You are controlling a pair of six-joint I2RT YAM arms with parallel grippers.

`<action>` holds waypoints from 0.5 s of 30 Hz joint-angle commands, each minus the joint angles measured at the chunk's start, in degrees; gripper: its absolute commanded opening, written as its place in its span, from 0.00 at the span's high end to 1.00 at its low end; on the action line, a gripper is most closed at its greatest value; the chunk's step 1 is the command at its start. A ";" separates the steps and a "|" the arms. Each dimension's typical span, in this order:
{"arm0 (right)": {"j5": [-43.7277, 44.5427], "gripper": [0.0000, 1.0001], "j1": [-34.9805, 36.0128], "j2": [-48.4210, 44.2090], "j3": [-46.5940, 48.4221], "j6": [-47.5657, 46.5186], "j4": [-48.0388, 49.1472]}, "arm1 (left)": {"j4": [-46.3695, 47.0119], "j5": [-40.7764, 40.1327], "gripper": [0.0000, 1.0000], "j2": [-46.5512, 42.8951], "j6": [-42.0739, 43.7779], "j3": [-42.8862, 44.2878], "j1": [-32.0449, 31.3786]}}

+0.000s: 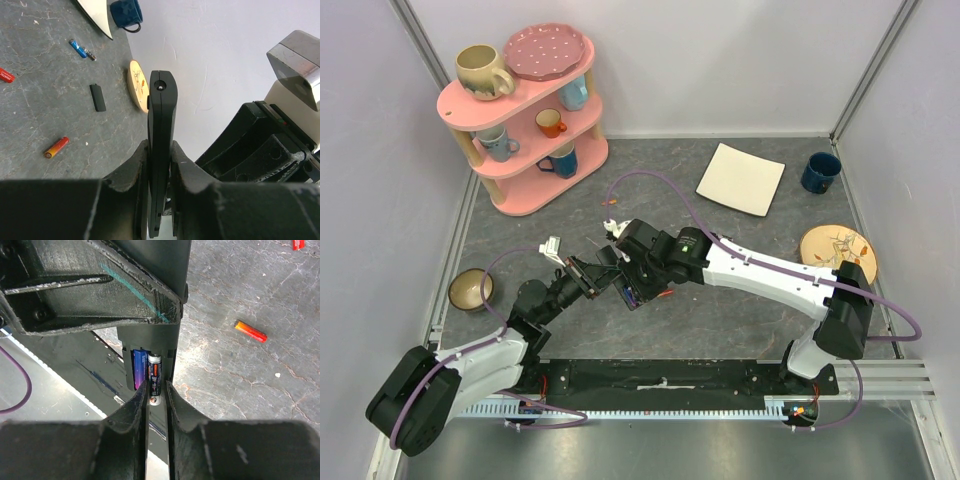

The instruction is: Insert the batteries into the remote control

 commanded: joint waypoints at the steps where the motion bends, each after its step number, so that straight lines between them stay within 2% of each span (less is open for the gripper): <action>1: 4.16 0.77 -1.37 1.14 2.18 -0.98 1.20 | 7.52 4.25 0.98 -0.89 -4.14 -3.76 -0.73; 9: 3.55 0.69 -1.19 1.14 2.54 -0.81 1.29 | 6.55 4.25 0.98 -0.54 -3.52 -3.50 -0.73; 15: 3.02 0.67 -1.19 0.88 2.89 -0.63 1.20 | 6.46 4.33 0.98 -0.01 -3.26 -3.15 -0.73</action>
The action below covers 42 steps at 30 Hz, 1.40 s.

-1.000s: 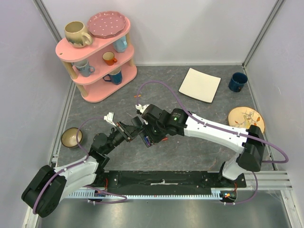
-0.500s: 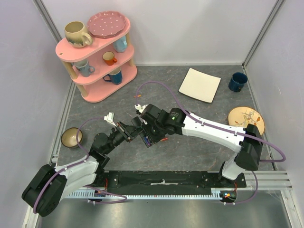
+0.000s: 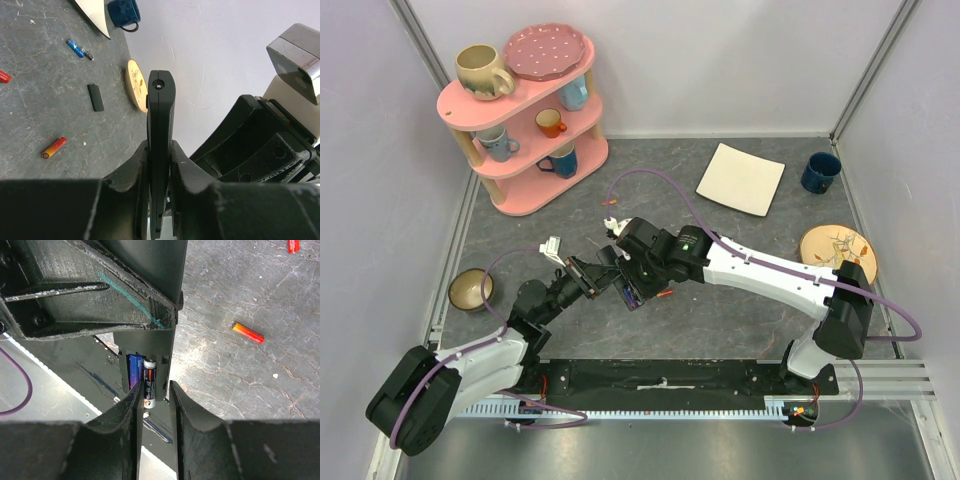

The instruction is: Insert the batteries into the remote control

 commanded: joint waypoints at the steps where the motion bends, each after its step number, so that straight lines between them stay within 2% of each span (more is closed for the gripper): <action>1: 2.76 0.67 -0.84 0.75 2.41 -0.46 1.53 | 6.07 4.07 0.98 0.03 -3.08 -3.14 -0.73; 15: 1.97 0.59 -0.93 -0.49 3.37 -0.54 1.44 | 5.72 3.90 0.98 0.91 -2.38 -2.97 -0.73; 29: -0.14 0.57 -0.84 -2.50 3.11 -0.72 3.37 | 5.81 3.54 0.98 1.17 -2.20 -3.50 -0.73; 35: -1.73 0.56 -0.93 -8.46 -0.31 -1.07 11.01 | 5.72 3.54 0.98 1.17 -2.29 -3.41 -0.73; 38: 2.30 0.55 -0.93 -14.60 -4.96 -0.64 17.95 | 5.63 3.46 0.98 1.17 -2.82 -3.32 -0.73; 40: 7.04 0.50 -0.93 -17.87 -10.93 -1.41 23.99 | 5.72 3.63 0.98 1.09 -3.60 -3.06 -0.73; 42: 7.85 0.46 -0.93 -22.88 -18.48 -2.21 29.01 | 5.98 3.89 0.98 0.91 -4.40 -2.79 -0.73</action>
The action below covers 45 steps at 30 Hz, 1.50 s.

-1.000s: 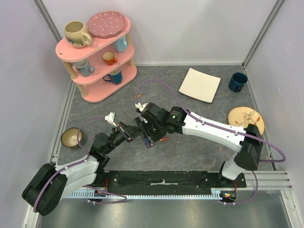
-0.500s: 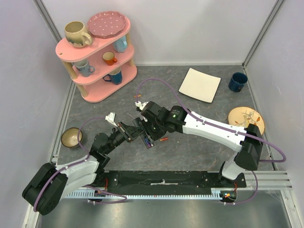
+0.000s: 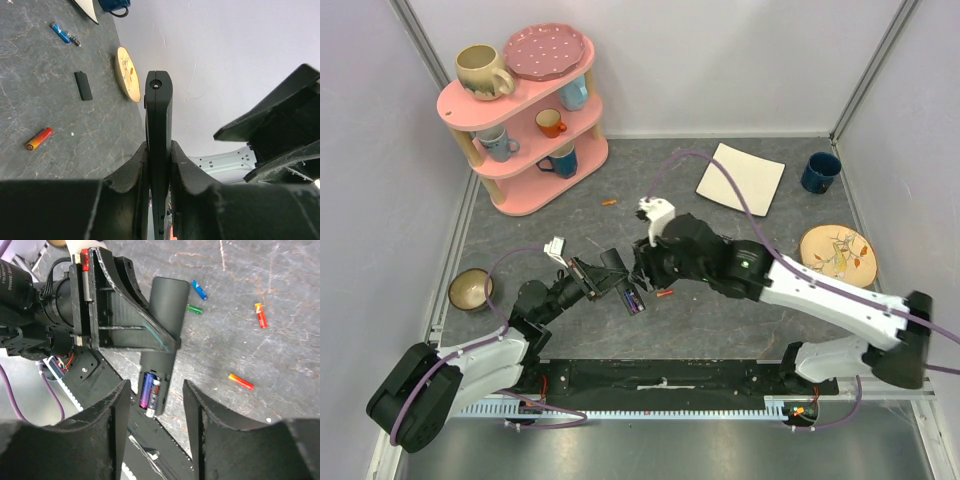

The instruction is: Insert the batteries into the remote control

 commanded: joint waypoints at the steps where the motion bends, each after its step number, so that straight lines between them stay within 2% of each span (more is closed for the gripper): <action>1: 5.67 0.42 -0.32 -9.01 -11.48 -1.52 16.45 | 4.34 1.32 0.98 -0.27 -3.81 -2.71 -0.23; 4: 3.84 0.32 -1.28 -12.98 -16.86 -2.04 18.95 | 4.43 2.02 0.98 -0.45 -5.13 -2.27 -0.23; 6: 1.37 0.30 -1.72 -14.21 -18.88 -3.36 19.39 | 4.34 2.54 0.98 -0.53 -5.83 -2.09 -0.23; 13: -5.66 0.12 -3.39 -24.56 -31.53 -1.96 32.29 | 5.21 5.36 0.98 1.04 -8.20 -1.91 -0.05; 18: -11.46 0.14 -4.36 -30.82 -39.97 -1.69 39.87 | 8.64 8.25 0.98 5.87 -8.91 0.45 -0.05; 26: -20.33 0.20 -4.45 -28.02 -42.09 -2.04 42.33 | 11.90 9.58 0.98 8.34 -9.18 2.65 -0.05; 45: -21.40 0.25 -4.45 -22.30 -42.36 -3.36 42.24 | 9.35 10.02 0.98 4.48 -8.65 2.48 -0.05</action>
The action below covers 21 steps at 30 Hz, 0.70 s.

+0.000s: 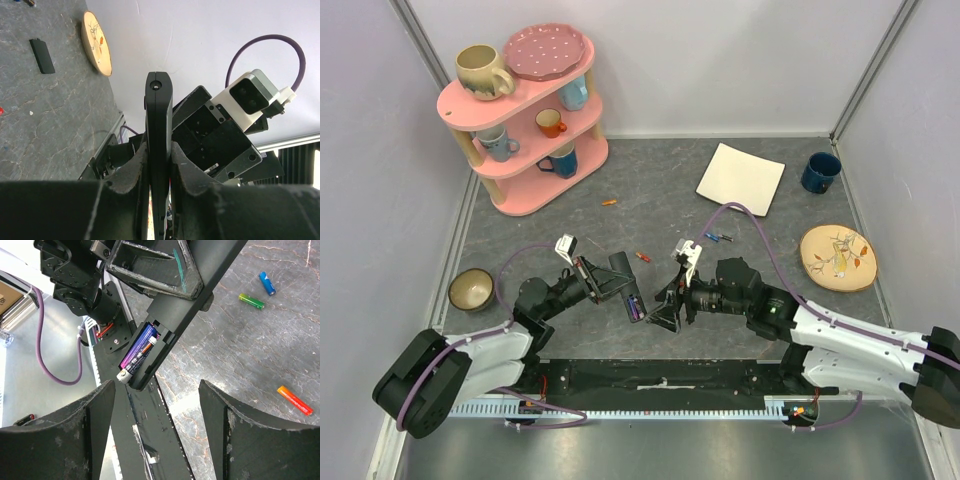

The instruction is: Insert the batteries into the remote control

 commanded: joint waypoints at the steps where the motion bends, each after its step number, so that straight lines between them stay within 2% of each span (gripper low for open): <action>1: -0.35 0.25 -0.19 0.74 -0.09 -0.87 2.90 | 2.05 1.19 0.98 -0.99 -0.98 1.06 -0.08; 21: 1.33 0.28 -0.19 2.32 1.05 -0.17 2.90 | 1.79 1.28 0.98 -1.95 -0.71 0.36 -0.16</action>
